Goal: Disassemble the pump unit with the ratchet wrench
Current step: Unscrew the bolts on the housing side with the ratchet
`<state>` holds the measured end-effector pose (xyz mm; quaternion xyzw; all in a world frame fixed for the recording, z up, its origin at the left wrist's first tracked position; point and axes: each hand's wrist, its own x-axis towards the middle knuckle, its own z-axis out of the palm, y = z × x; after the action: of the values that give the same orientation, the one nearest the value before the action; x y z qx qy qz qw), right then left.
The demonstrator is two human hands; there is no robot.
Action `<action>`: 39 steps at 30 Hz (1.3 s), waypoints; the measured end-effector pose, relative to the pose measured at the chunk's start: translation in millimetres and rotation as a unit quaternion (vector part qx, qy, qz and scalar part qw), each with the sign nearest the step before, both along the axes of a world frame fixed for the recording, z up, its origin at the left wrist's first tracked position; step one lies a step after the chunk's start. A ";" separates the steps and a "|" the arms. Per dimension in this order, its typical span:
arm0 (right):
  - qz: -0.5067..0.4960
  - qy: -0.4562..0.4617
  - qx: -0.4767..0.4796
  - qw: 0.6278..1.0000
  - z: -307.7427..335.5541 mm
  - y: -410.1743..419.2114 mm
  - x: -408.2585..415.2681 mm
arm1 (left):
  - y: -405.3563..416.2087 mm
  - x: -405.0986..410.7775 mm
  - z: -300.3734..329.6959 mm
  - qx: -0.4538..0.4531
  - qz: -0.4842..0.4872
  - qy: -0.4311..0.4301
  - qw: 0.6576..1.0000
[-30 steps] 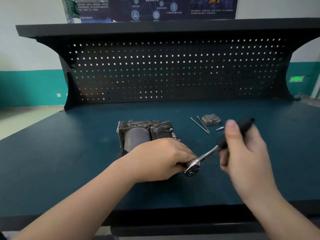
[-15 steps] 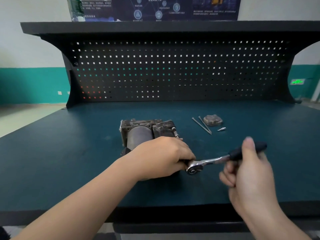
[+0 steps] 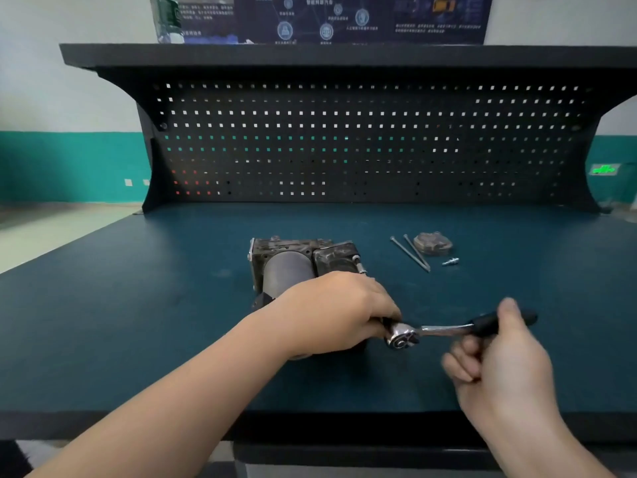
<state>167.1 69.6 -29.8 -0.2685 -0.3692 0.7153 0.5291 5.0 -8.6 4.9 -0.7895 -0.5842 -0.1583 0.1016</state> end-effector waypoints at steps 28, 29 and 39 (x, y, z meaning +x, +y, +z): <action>-0.014 -0.205 0.506 0.838 33.4 -2.0 -1.1 | 1.9 4.3 -0.1 0.007 -0.021 0.053 0.998; -0.029 -0.163 0.436 0.885 29.9 -2.5 -1.4 | 2.4 3.8 -0.3 0.003 -0.014 0.050 0.999; -0.030 -0.136 0.356 0.924 23.5 -4.0 4.2 | 2.1 1.7 1.7 -0.004 -0.043 0.045 0.998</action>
<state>171.3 65.6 -6.3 -0.1680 -0.6596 0.4776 0.5555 6.8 -6.5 6.6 -0.8206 -0.5453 -0.1242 0.1175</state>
